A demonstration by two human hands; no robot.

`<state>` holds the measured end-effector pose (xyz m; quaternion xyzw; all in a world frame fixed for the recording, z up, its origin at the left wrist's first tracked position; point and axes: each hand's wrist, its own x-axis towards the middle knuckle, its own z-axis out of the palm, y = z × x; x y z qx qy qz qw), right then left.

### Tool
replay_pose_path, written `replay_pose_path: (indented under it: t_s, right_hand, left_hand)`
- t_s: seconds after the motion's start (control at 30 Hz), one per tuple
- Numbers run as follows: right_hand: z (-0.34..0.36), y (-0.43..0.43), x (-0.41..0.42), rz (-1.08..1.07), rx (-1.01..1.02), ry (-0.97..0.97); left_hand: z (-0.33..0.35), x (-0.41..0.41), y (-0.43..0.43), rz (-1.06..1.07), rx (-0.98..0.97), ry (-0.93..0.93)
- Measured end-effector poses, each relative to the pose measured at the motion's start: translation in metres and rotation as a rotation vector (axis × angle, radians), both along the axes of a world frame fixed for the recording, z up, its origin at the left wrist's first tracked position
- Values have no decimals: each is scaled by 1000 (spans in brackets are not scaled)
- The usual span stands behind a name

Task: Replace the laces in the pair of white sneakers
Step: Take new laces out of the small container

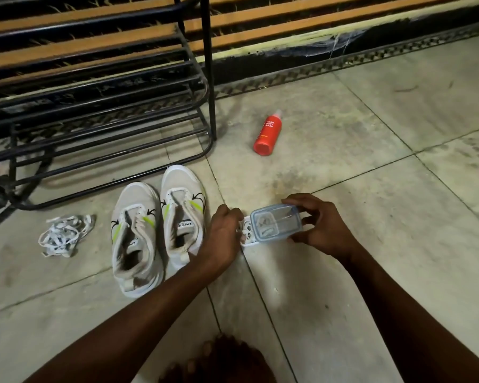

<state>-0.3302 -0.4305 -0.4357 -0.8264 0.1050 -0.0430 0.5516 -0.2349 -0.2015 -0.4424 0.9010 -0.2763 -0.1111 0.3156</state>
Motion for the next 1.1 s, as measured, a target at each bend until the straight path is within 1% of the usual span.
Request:
replay_pose_path:
  t_s: [0.07, 0.17, 0.3, 0.47, 0.6, 0.73, 0.9, 1.0, 1.1]
  right_hand:
    - [0, 2, 1, 9, -12, 9]
    - [-2, 9, 2, 44, -46, 14]
    - [-11, 17, 8, 71, -91, 1]
    - [-21, 22, 16, 90, -161, 33]
    - [-25, 26, 21, 129, -308, -2]
    - [-21, 30, 25, 141, -345, -3]
    - [-14, 29, 31, 181, -429, 26]
    - [-9, 32, 34, 208, -514, 36]
    - [-5, 34, 34, 217, -541, 26]
  left_hand:
    - [1, 0, -2, 24, -38, 20]
    - [-1, 1, -3, 24, 33, 9]
    - [-2, 6, -5, 59, 48, 23]
    - [-7, 11, -2, 143, -14, 144]
    - [-5, 11, -1, 212, -84, 233]
    - [-1, 11, 0, 282, -144, 228]
    - [0, 12, 2, 263, -105, 225]
    - [1, 11, 1, 285, -121, 248]
    - [2, 13, 1, 287, -87, 211]
